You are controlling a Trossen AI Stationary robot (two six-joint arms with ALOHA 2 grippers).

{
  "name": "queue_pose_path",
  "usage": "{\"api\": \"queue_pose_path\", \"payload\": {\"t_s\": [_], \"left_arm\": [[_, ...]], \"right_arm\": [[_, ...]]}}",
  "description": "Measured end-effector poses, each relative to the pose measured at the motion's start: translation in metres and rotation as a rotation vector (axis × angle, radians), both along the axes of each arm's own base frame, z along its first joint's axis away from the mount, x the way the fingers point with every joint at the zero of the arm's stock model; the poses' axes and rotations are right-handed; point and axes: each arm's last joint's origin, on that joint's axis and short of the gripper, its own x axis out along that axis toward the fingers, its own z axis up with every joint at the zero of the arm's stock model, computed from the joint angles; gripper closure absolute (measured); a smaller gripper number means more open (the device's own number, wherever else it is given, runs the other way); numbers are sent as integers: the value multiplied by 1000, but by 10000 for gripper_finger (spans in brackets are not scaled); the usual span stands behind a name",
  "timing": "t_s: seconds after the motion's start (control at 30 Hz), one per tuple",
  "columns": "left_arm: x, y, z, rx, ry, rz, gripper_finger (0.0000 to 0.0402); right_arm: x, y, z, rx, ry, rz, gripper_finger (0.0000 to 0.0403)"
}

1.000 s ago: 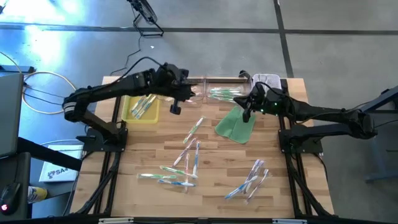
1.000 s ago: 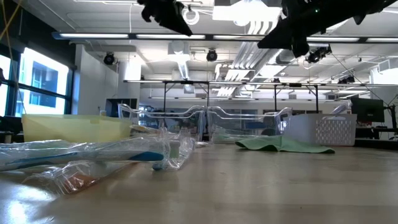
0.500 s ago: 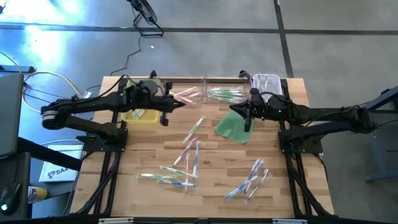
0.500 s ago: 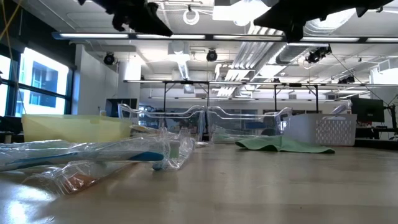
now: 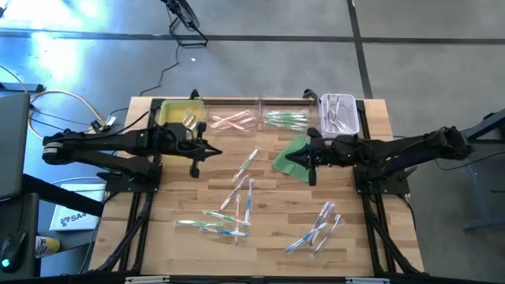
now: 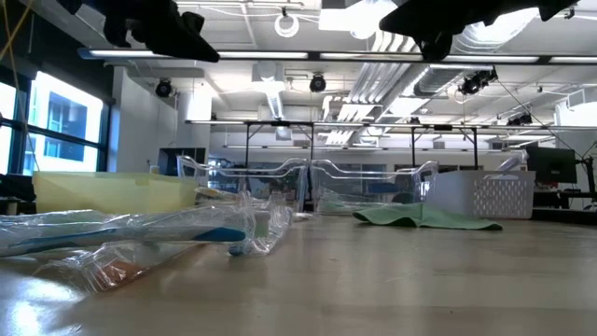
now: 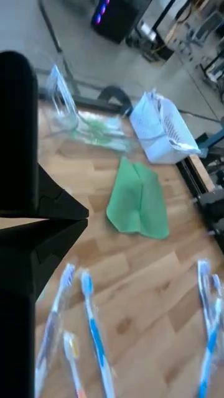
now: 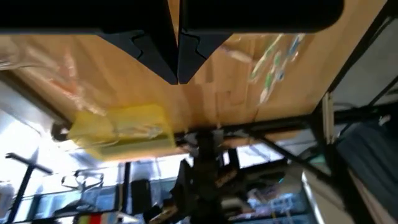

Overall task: Pick & Place Toothbrushes
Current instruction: Put the green toothbrush into the right transparent bin

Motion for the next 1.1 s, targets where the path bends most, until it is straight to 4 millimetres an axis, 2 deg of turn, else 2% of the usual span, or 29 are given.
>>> {"api": "queue_pose_path", "payload": {"t_s": [0.27, 0.5, 1.1], "left_arm": [[1, -4, -1, -71, -5, 6, 401], [1, -4, -1, -67, -6, 5, 401], [0, -4, -1, -65, -3, 4, 401]], "right_arm": [[9, 14, -11, -50, 46, 59, 401], [9, 19, -6, -49, -3, 83, 401], [9, 19, -3, -58, -39, 86, 401]]}}
